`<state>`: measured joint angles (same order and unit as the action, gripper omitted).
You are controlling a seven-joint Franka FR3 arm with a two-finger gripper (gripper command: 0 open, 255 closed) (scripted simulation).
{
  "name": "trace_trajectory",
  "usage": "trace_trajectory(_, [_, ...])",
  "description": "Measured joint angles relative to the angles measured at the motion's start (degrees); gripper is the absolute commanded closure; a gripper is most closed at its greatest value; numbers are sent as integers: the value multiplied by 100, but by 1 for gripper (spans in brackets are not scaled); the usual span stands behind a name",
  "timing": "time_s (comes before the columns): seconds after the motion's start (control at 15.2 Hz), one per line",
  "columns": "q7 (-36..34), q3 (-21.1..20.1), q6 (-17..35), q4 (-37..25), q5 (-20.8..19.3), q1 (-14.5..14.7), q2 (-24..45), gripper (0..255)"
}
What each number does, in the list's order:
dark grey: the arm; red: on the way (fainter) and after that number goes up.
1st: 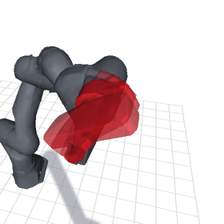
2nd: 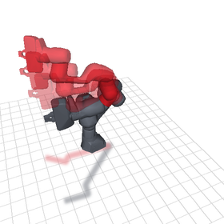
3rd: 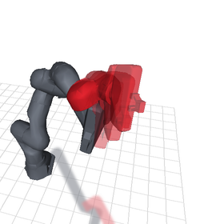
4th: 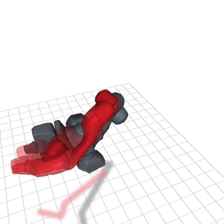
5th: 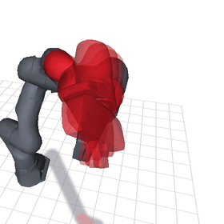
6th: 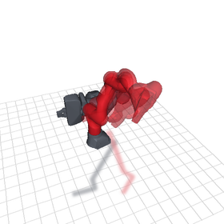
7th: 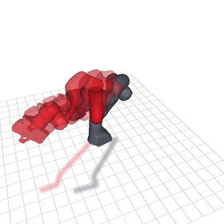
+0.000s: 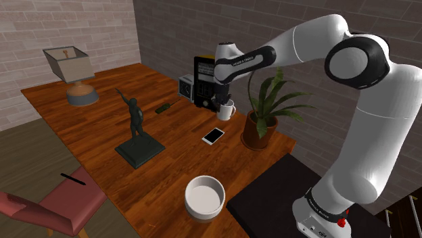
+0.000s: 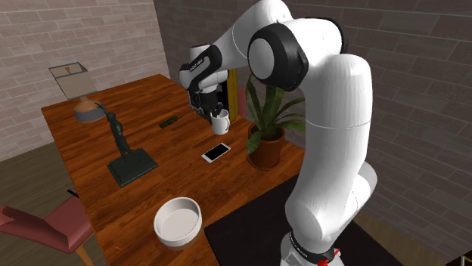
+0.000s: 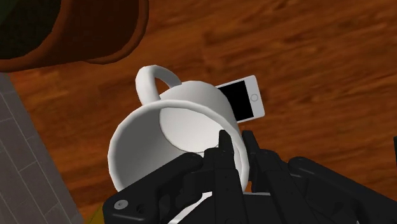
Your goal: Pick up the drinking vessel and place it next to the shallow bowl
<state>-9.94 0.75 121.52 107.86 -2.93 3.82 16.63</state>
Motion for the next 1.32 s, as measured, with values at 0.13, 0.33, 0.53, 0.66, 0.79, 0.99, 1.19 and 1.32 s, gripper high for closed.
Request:
trace_trajectory(0.13, [-251, -87, -6, 54, -13, 159, -53, 255])
trace_trajectory(0.33, [-668, -235, 46, 279, -36, 420, -203, 255])
trace_trajectory(0.53, [-1048, -376, 45, 353, -48, 653, -265, 255])
trace_trajectory(0.66, [-1290, -464, 41, 355, -57, 801, -259, 255])
trace_trajectory(0.79, [-1588, -576, 23, 291, -71, 989, -202, 255])
trace_trajectory(0.99, [-1966, -712, 9, 262, -89, 1223, -171, 255])
trace_trajectory(1.19, [-2351, -848, -17, 171, -112, 1465, -92, 255])
trace_trajectory(1.32, [-2613, -939, -57, 83, -130, 1633, -31, 255])
